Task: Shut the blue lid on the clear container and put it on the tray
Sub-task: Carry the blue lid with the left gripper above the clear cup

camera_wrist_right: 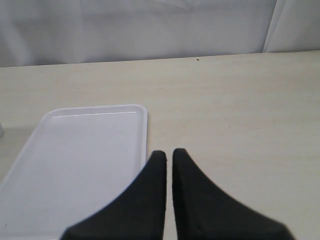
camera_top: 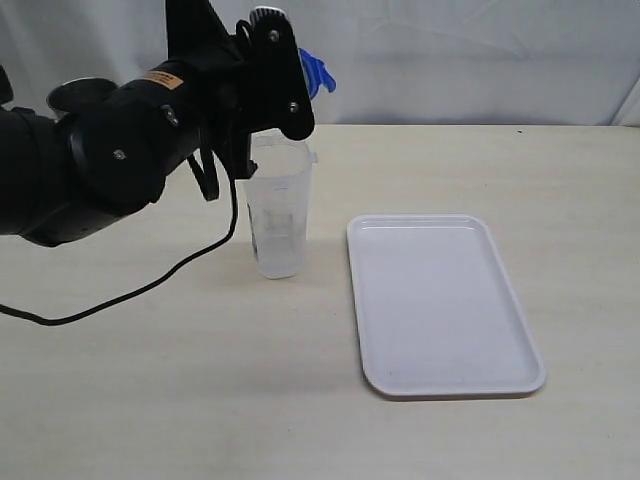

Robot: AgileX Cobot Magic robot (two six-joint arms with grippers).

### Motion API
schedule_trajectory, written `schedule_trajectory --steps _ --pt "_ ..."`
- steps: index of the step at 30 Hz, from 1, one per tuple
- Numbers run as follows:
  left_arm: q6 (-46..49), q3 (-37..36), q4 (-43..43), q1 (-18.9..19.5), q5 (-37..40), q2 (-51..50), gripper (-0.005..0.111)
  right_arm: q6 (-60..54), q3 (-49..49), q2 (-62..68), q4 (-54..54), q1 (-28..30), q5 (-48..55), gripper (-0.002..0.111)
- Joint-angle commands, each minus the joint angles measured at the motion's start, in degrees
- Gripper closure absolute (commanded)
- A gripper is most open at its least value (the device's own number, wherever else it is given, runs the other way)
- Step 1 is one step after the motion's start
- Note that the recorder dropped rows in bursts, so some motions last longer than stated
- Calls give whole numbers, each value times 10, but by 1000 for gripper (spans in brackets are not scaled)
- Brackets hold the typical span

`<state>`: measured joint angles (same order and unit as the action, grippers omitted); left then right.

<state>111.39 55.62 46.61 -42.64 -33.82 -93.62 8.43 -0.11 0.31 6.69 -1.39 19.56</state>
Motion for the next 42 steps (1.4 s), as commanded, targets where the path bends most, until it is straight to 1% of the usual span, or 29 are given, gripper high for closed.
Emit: schedule_trajectory --steps 1,5,8,12,15,20,31,33,42 --pt "-29 0 -9 19 -28 -5 107 2 1 -3 -2 -1 0 104" --pt "-39 5 -13 46 -35 -29 107 2 1 -3 -2 -1 0 104" --pt "-39 6 -19 56 -35 -47 107 2 1 -3 -2 -1 0 104" --pt "-39 6 -22 56 -59 -64 107 2 1 -3 -2 -1 0 104" --pt "-45 6 -23 56 -57 -67 107 2 1 -3 -2 -1 0 104" --pt "-70 6 -16 46 -74 -66 107 2 1 -3 -2 -1 0 104" --pt "-67 5 7 13 -79 -66 107 2 1 -3 -2 -1 0 104" --pt "-67 5 10 6 -89 -66 107 2 1 -3 -2 -1 0 104" --pt "-37 4 41 6 -93 -66 107 2 1 -3 -2 -1 0 104"
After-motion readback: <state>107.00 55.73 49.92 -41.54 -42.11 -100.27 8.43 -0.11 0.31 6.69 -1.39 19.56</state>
